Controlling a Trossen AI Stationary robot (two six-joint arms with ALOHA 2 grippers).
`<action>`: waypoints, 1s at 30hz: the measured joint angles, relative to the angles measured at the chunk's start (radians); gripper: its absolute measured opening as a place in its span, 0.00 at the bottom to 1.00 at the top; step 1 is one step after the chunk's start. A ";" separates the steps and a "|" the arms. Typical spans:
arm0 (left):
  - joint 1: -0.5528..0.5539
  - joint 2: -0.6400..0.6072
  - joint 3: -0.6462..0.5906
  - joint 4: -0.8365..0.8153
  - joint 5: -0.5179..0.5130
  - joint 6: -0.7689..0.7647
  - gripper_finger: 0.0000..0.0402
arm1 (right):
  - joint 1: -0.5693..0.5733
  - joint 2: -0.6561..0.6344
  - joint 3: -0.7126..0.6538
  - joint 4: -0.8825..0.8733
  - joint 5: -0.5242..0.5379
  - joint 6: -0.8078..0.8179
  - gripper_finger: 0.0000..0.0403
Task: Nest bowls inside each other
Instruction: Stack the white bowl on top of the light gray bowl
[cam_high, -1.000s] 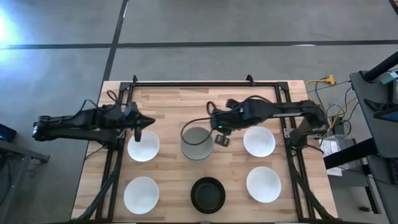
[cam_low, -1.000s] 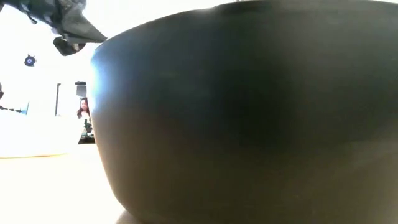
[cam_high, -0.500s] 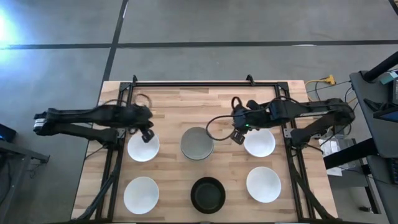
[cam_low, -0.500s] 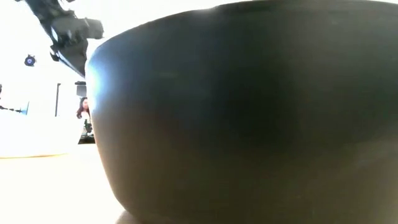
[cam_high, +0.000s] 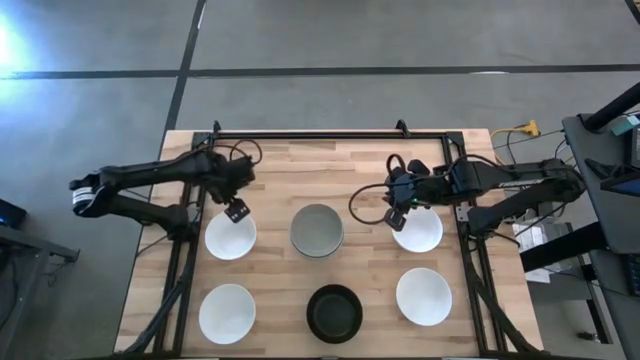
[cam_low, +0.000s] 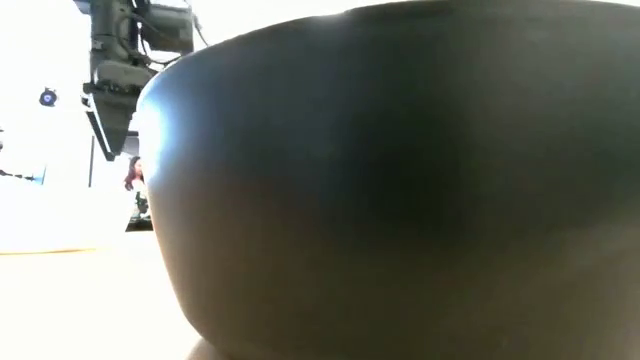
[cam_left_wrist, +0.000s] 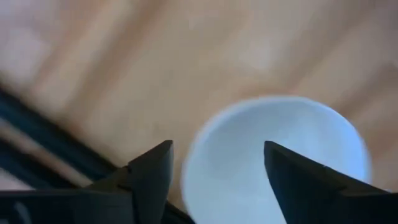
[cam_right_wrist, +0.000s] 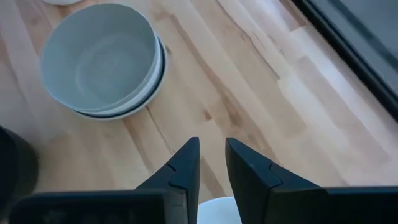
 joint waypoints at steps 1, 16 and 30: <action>0.018 0.009 0.000 -0.002 0.051 0.028 0.60 | 0.000 0.000 -0.002 0.001 0.003 -0.011 0.18; 0.134 0.186 -0.013 -0.028 0.056 0.266 0.61 | 0.000 0.006 -0.010 0.052 0.006 -0.103 0.17; 0.134 0.349 -0.112 0.091 0.097 0.317 0.61 | 0.000 0.006 -0.010 0.052 0.005 -0.103 0.16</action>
